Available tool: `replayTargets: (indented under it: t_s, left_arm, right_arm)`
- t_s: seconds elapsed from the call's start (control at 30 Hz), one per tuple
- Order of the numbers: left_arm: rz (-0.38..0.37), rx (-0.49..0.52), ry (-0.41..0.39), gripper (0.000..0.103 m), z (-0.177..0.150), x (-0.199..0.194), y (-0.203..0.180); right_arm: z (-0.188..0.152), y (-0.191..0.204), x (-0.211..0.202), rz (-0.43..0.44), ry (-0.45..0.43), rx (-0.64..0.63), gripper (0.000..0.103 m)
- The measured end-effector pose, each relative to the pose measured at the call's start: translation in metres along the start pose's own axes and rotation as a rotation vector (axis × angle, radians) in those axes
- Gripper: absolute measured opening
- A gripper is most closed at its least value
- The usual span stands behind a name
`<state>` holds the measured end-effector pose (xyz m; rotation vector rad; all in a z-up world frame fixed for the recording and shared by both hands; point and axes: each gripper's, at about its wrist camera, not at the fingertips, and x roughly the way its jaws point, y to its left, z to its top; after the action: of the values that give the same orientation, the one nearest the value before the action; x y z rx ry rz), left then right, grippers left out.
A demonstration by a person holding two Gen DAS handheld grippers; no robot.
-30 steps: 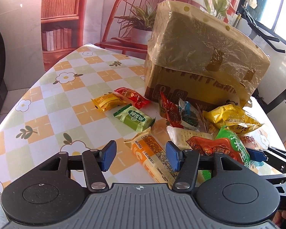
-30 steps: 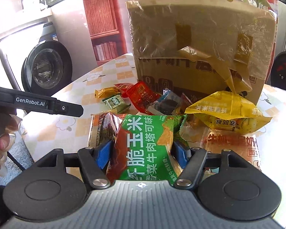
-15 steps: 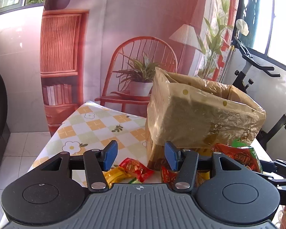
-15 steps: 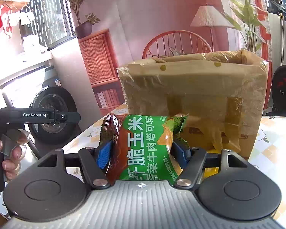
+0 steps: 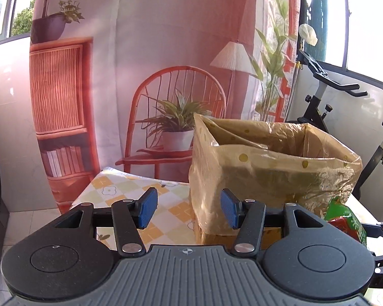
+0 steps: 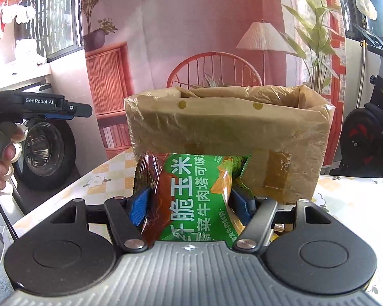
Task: Organize snacks
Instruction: 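Grasp the small red snack packet with the left gripper while the right holds the green bag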
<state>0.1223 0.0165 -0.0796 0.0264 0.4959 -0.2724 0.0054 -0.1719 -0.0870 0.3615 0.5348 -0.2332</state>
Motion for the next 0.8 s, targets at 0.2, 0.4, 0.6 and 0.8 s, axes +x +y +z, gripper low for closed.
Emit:
replayTargets:
  t_s: [0.2, 0.4, 0.6, 0.8]
  left_arm:
    - [-0.056, 0.015, 0.148, 0.057, -0.048, 0.048, -0.018]
    - [-0.127, 0.053, 0.281, 0.057, -0.070, 0.088, -0.033]
    - [-0.133, 0.029, 0.377, 0.043, -0.087, 0.119, -0.033]
    - [-0.164, 0.053, 0.444, 0.038, -0.100, 0.133, -0.039]
  right_arm:
    - [-0.012, -0.009, 0.006, -0.039, 0.031, 0.000, 0.069]
    - [-0.015, -0.021, 0.009, -0.055, 0.033, 0.048, 0.069]
    - [-0.013, -0.026, 0.014, -0.037, 0.046, 0.069, 0.069]
    - [-0.015, -0.028, 0.017, -0.027, 0.055, 0.077, 0.069]
